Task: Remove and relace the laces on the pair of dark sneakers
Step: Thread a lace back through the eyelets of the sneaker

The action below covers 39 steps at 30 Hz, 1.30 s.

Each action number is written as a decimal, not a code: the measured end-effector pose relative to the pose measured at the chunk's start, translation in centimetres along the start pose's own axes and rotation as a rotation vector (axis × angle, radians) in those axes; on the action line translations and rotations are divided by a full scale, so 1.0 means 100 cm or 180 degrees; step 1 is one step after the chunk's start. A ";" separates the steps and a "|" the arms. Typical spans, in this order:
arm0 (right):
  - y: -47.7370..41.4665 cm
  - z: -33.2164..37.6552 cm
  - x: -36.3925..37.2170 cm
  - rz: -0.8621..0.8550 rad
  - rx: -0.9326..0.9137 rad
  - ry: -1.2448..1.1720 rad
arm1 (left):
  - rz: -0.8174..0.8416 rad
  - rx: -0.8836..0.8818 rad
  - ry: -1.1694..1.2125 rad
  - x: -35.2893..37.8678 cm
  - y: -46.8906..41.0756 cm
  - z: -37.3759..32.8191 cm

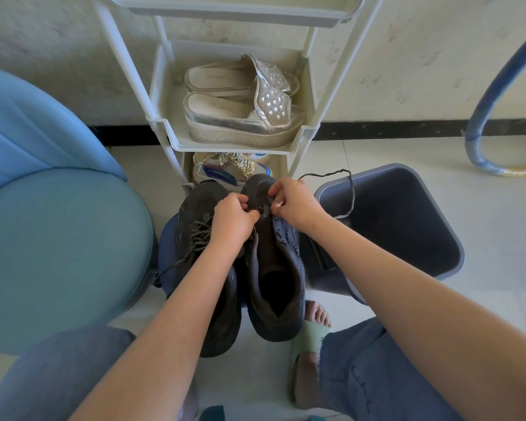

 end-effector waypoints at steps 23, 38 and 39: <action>-0.003 0.016 0.006 -0.0252 -0.0611 0.1065 | 0.0124 0.0003 0.0063 0.002 -0.002 0.001; 0.009 0.028 -0.004 0.0619 -0.0049 -0.0832 | -0.0367 0.0397 -0.0933 0.000 0.013 -0.006; 0.010 0.025 -0.002 0.0683 0.0061 -0.0759 | -0.0434 0.0422 -0.0972 0.000 0.014 -0.007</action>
Point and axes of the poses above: each hand's wrist, its own y-axis away from the middle knuckle, its own x-axis out of the palm, z = x × y, the point moved 7 cm from there along -y, towards the middle knuckle, and after that the axes turned 2 degrees about -y, right-handed, at the moved point
